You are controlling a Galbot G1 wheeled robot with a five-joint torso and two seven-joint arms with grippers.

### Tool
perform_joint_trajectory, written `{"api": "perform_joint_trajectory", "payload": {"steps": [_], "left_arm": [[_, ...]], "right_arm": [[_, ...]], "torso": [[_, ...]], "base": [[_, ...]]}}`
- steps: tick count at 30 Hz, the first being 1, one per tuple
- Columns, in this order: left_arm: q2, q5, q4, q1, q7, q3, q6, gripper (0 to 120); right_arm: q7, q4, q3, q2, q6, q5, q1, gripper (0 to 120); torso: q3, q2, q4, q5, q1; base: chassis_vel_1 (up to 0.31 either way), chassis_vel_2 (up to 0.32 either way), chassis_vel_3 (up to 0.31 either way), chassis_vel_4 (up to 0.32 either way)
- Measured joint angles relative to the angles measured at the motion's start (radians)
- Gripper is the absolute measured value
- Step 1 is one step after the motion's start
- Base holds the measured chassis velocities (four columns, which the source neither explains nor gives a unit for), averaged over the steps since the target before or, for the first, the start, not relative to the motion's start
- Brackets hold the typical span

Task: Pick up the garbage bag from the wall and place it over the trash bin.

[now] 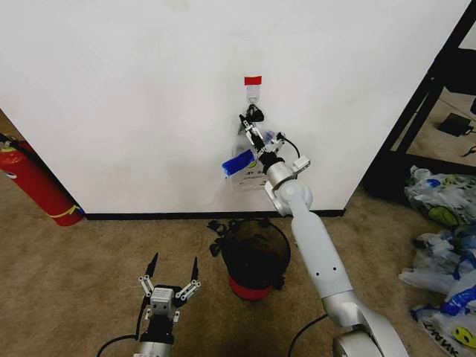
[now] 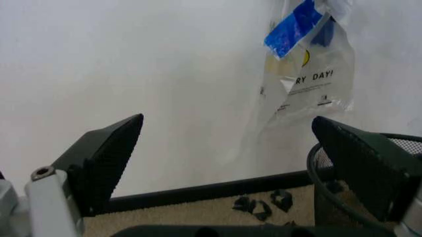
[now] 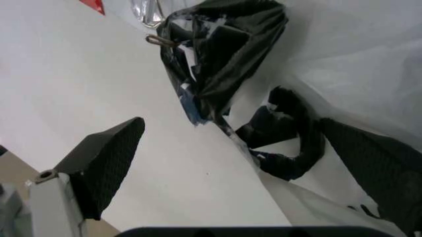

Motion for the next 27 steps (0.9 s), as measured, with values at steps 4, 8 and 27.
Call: {"api": "perform_joint_trajectory", "payload": {"steps": [4, 8, 27], "left_arm": [[-0.001, -0.001, 0.001, 0.0, 0.0, 0.0, 0.0, 100], [-0.003, -0.001, 0.001, 0.001, 0.0, 0.002, 0.0, 100], [-0.004, 0.014, 0.002, 0.014, 0.004, 0.016, -0.006, 100]], "right_arm": [[-0.004, -0.005, -0.005, 0.004, -0.002, -0.002, 0.006, 99], [-0.004, -0.002, -0.006, 0.009, -0.002, -0.003, 0.006, 98], [-0.003, 0.015, 0.018, 0.0, -0.001, 0.019, -0.015, 58]], "torso": [[0.0, 0.0, -0.0001, -0.0001, 0.0], [0.0, 0.0, 0.0004, -0.0001, 0.0], [0.0, 0.0, 0.0001, 0.0, 0.0]], "base": [[0.0, 0.0, 0.0, 0.0], [0.0, 0.0, 0.0, 0.0], [0.0, 0.0, 0.0, 0.0]]}}
